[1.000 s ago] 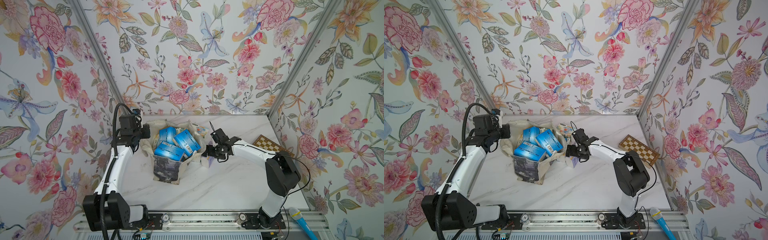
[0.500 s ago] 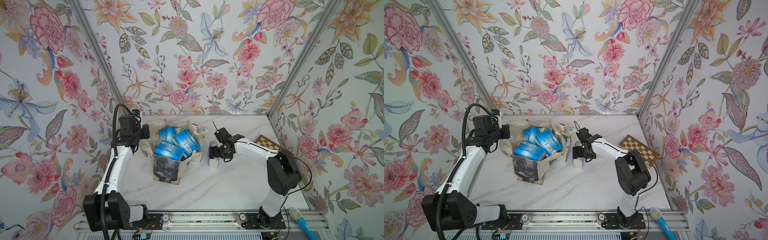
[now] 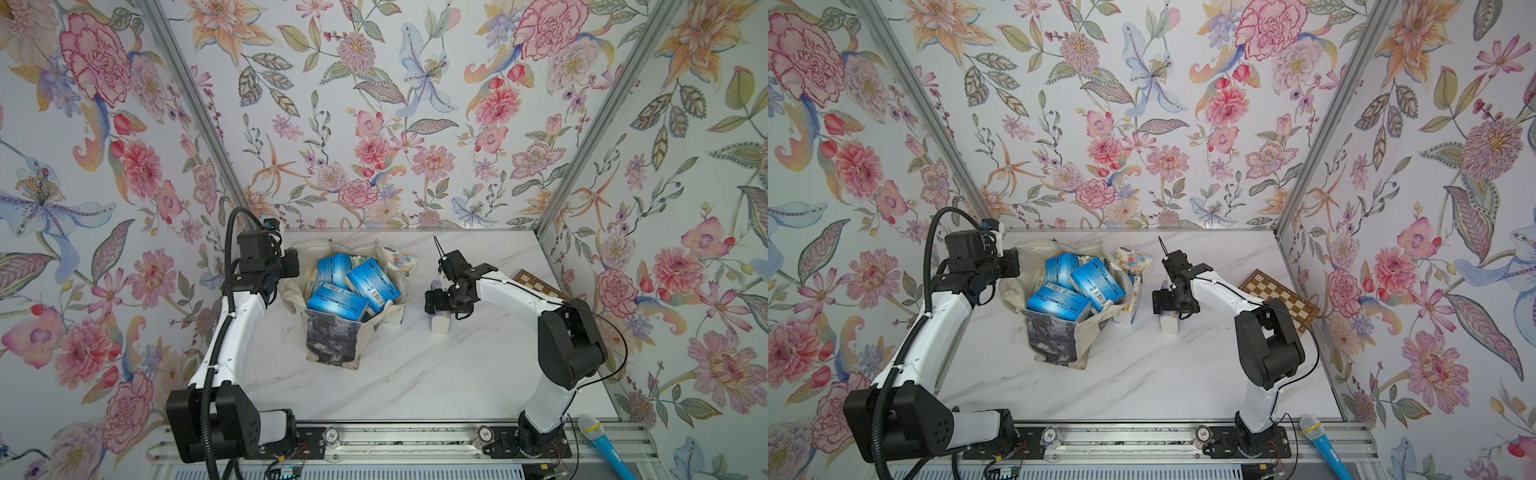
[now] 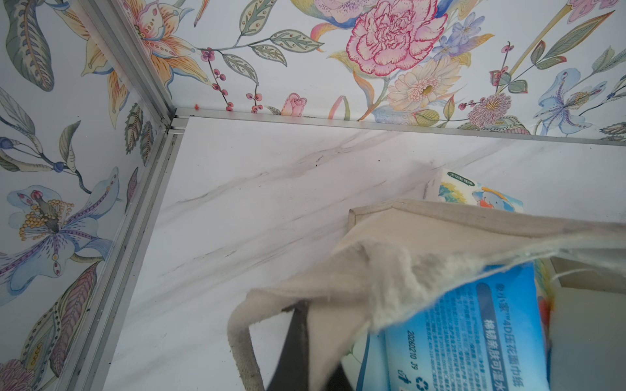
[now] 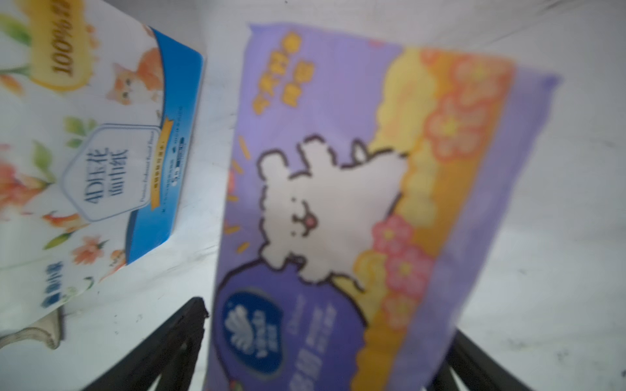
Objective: Put tissues into the canvas bag
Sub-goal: Pick up the pack of facial tissues from the center of the board.
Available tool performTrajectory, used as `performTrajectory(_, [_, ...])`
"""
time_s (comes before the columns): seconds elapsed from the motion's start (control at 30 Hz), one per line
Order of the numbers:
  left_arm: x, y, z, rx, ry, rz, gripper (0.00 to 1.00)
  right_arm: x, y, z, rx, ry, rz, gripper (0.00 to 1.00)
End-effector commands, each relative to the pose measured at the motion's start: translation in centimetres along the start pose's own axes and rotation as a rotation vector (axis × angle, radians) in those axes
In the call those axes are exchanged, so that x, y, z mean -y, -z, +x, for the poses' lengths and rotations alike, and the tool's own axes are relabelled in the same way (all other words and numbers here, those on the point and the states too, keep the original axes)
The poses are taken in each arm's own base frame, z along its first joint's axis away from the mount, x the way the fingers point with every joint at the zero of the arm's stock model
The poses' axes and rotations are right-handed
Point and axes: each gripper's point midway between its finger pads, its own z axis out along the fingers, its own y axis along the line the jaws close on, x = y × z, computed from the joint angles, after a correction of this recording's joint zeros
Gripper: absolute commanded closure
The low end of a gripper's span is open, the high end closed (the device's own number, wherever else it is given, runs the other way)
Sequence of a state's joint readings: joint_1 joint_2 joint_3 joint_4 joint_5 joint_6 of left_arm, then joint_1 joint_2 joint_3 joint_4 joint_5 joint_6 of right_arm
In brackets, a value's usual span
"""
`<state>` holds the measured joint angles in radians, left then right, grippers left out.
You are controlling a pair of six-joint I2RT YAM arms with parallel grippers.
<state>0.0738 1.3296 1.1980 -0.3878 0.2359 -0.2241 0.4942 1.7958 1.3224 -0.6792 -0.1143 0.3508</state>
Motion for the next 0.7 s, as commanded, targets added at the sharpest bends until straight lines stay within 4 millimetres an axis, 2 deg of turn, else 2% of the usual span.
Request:
performTrajectory(0.0, [-0.7,0.7,-1.8,0.069,0.002,-0.017,0.96,-1.5,2.5,-1.1,0.052,0.019,-0.058,0.04])
performTrajectory(0.13, [-0.7,0.7,-1.8,0.071,0.001,-0.019,0.96,-1.8,3.5,-1.4,0.076,0.005,-0.069,0.04])
performTrajectory(0.5, [-0.7,1.2,-1.9,0.077,-0.002,-0.021,0.96,-0.3,0.0,-0.5,0.02,0.009,0.11,0.03])
performTrajectory(0.67, [-0.7,1.4,-1.6,0.073,-0.003,-0.026,0.96,1.1,-0.9,-0.1,0.003,0.029,0.202,0.1])
